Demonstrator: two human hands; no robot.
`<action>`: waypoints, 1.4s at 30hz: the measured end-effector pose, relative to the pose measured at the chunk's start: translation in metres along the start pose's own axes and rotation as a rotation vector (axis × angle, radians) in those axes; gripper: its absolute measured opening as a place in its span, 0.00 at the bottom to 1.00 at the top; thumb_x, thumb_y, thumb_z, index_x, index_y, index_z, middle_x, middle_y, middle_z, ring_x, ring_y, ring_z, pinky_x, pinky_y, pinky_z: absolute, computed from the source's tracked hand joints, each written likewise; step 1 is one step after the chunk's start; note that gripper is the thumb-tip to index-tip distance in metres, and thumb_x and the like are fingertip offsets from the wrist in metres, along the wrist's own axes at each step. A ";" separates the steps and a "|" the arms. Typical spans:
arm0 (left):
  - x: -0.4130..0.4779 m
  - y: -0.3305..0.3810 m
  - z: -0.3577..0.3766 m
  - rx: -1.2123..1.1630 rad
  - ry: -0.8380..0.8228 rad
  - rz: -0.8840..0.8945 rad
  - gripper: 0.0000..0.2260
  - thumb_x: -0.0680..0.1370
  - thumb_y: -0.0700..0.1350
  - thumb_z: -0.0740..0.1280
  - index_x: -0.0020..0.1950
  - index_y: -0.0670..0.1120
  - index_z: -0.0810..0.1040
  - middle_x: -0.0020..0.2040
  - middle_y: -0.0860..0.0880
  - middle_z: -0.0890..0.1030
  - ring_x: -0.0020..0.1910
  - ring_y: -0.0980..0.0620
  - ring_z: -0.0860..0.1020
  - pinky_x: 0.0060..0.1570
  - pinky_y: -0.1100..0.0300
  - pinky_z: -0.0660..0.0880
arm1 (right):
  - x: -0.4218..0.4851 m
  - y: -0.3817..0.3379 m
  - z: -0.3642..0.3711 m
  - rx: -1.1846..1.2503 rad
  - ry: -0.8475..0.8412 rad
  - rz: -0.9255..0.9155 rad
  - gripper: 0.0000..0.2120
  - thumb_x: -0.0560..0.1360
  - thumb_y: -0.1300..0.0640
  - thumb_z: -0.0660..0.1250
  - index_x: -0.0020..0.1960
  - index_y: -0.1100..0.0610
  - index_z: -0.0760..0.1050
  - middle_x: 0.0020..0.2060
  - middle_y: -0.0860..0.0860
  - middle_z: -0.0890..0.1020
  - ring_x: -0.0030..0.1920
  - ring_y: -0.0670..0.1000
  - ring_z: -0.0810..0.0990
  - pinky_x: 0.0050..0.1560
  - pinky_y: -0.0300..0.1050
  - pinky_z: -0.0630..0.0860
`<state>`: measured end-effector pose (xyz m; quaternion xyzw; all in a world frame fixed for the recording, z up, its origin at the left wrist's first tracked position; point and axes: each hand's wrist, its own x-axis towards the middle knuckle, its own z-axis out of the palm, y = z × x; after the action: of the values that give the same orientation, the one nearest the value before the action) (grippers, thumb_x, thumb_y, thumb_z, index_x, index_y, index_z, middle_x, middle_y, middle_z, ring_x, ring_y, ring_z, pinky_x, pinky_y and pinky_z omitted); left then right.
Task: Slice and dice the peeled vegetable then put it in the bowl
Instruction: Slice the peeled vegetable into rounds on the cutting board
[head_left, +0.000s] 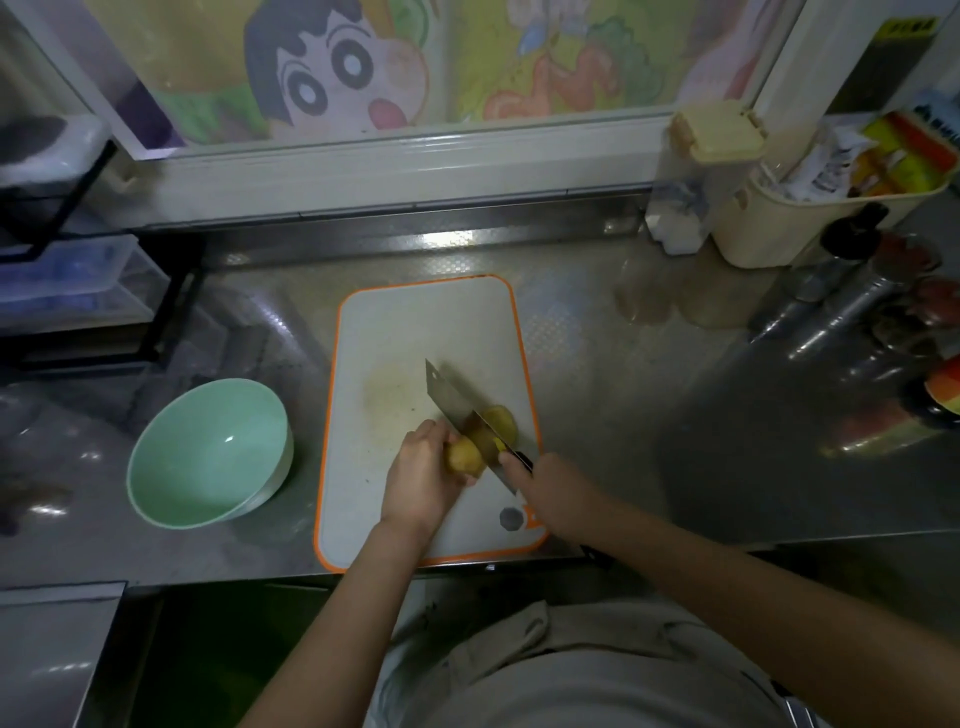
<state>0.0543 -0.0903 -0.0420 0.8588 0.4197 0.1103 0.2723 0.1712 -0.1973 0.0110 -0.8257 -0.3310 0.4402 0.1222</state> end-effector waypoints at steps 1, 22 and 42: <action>-0.001 0.000 0.000 0.007 -0.003 0.005 0.18 0.63 0.41 0.77 0.49 0.43 0.76 0.50 0.46 0.77 0.50 0.47 0.73 0.43 0.60 0.68 | 0.003 -0.002 0.000 -0.028 0.005 -0.036 0.26 0.82 0.60 0.54 0.76 0.60 0.48 0.60 0.64 0.71 0.57 0.58 0.76 0.43 0.43 0.65; 0.002 -0.002 -0.002 -0.111 0.018 -0.117 0.18 0.62 0.41 0.79 0.47 0.43 0.76 0.48 0.47 0.77 0.46 0.49 0.75 0.43 0.64 0.67 | 0.028 0.009 0.012 0.234 0.064 -0.127 0.23 0.81 0.46 0.53 0.30 0.55 0.64 0.26 0.50 0.69 0.26 0.45 0.68 0.22 0.32 0.61; -0.014 -0.009 0.005 -0.137 0.042 -0.116 0.20 0.67 0.44 0.75 0.54 0.47 0.70 0.54 0.49 0.75 0.53 0.50 0.73 0.46 0.67 0.65 | 0.017 0.018 0.003 0.139 0.124 -0.148 0.24 0.80 0.44 0.54 0.30 0.56 0.64 0.27 0.50 0.68 0.27 0.46 0.67 0.26 0.36 0.61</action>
<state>0.0419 -0.0988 -0.0505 0.8098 0.4658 0.1406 0.3277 0.1833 -0.1998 -0.0111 -0.8140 -0.3517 0.4002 0.2316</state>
